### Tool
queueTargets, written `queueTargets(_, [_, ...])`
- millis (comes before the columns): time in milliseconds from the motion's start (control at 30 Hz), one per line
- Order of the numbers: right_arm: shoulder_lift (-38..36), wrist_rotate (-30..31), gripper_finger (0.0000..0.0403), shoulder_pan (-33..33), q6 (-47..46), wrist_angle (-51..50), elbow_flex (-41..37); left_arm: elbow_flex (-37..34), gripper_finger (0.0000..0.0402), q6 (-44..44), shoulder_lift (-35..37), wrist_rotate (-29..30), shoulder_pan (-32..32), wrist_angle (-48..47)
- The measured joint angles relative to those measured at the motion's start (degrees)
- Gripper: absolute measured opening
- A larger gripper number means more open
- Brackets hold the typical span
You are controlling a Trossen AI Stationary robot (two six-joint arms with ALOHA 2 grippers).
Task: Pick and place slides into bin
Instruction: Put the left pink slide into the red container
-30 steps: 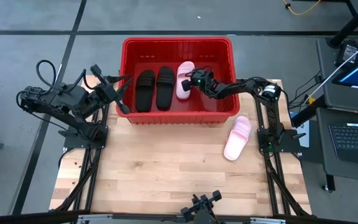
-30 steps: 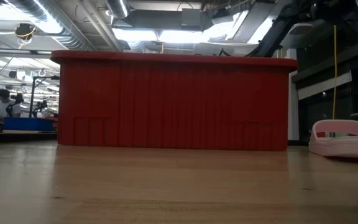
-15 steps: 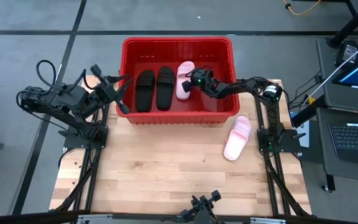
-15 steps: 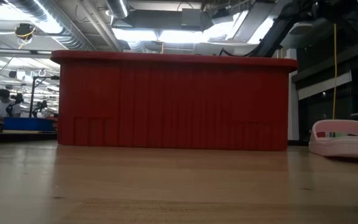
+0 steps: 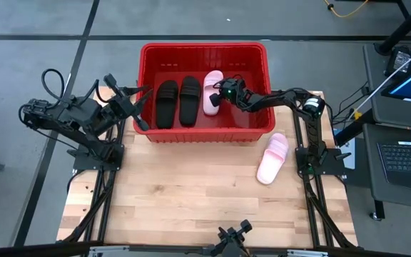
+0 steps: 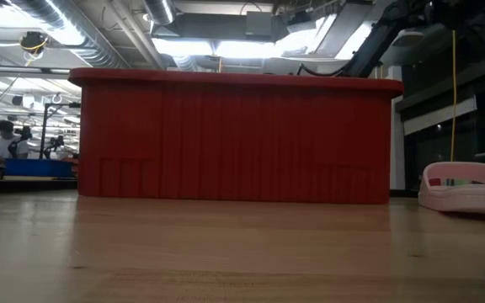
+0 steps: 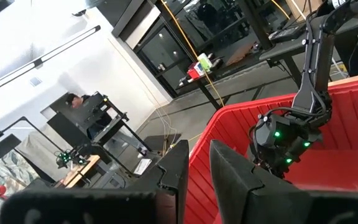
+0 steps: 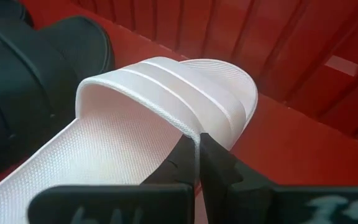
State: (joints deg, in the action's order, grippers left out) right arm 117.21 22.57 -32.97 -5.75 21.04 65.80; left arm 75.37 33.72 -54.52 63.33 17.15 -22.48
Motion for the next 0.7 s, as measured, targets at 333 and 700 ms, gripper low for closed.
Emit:
queueTargets(333, [-0.04, -1.03, 0.0010, 0.30, -0.16, -0.59, 0.04, 0.00, 0.0061, -0.02, 0.00, -0.02, 0.02, -0.02])
queueTargets(700, [-1.72, -1.61, 0.0018, 1.00, 0.10, -4.65, -0.02, 0.00, 0.0061, -0.04, 0.00, -0.01, 0.00, -0.02])
